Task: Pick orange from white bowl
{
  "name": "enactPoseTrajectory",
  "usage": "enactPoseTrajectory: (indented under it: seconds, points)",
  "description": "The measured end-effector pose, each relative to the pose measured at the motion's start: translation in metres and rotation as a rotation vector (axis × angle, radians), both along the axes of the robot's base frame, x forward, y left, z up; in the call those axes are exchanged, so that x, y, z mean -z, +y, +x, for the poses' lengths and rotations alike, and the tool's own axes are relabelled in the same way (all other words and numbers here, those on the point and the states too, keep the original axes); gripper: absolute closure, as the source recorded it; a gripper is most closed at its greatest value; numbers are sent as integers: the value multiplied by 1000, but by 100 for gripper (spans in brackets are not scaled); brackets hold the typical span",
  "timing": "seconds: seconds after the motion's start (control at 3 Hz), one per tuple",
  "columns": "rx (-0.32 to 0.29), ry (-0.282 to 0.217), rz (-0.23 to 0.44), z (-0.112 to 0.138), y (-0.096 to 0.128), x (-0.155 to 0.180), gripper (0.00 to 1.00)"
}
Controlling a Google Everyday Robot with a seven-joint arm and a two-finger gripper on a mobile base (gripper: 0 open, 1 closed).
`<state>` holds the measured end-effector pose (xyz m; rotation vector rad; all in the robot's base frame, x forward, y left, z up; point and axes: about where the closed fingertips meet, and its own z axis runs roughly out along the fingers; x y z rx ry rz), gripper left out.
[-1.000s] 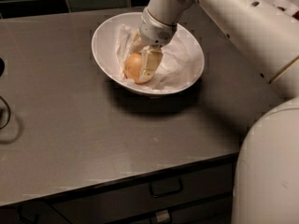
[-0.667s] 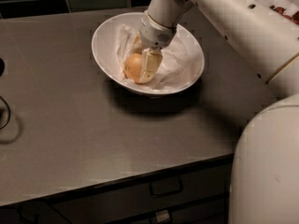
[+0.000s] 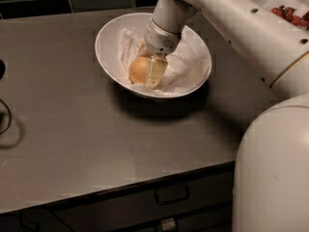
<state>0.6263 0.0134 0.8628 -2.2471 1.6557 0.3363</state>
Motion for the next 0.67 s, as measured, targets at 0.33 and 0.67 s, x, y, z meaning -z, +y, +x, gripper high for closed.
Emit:
enactPoseTrajectory:
  seconds: [0.33,0.67]
  points:
    - [0,0,0,0,0,0,60]
    - [0,0,0,0,0,0,83]
